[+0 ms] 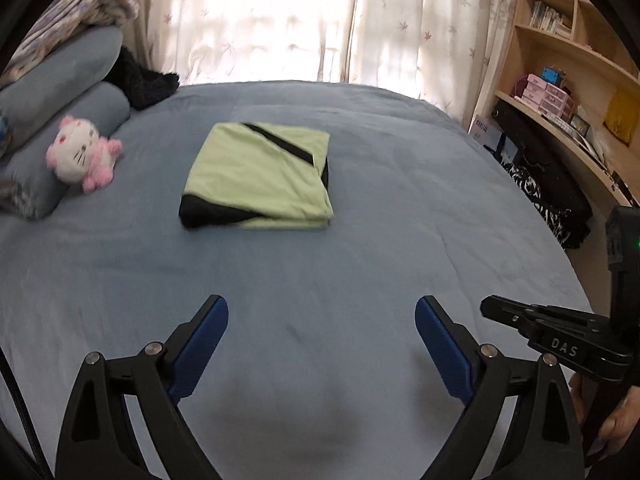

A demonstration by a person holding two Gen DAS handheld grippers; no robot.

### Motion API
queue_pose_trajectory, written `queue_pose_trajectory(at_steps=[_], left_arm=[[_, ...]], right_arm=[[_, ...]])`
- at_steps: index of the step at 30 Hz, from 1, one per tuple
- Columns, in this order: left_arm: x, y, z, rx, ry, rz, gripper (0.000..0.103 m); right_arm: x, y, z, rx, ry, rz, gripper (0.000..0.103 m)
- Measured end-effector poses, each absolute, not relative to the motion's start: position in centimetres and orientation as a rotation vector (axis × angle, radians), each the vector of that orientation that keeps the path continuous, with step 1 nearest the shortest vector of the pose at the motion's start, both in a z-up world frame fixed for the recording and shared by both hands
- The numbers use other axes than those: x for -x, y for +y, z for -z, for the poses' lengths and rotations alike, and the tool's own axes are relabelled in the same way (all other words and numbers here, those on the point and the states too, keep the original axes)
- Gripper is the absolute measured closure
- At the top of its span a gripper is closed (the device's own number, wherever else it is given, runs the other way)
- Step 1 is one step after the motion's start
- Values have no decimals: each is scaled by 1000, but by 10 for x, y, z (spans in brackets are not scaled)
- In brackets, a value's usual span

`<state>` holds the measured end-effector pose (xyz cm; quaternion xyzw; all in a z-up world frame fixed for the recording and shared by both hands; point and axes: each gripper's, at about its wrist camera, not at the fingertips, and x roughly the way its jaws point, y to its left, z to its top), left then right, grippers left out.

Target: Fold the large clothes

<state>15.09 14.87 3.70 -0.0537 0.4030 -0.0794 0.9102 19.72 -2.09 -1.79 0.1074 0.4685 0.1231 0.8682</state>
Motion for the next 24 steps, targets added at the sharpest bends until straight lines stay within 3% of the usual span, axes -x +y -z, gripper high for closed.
queue_pose_trajectory(at_steps=[3,5,24], left_arm=[[-127,136,-30,93,846,129,9],[-107,127,-26,97,856,105,9],[-7,77,-28,79,860,66,8]], right_arm=[[-166,-32,19,-213,974,-232,83],[-143,-39,19,-207,959,-223,61],[-51,-57,18,-192,943,-137,58]])
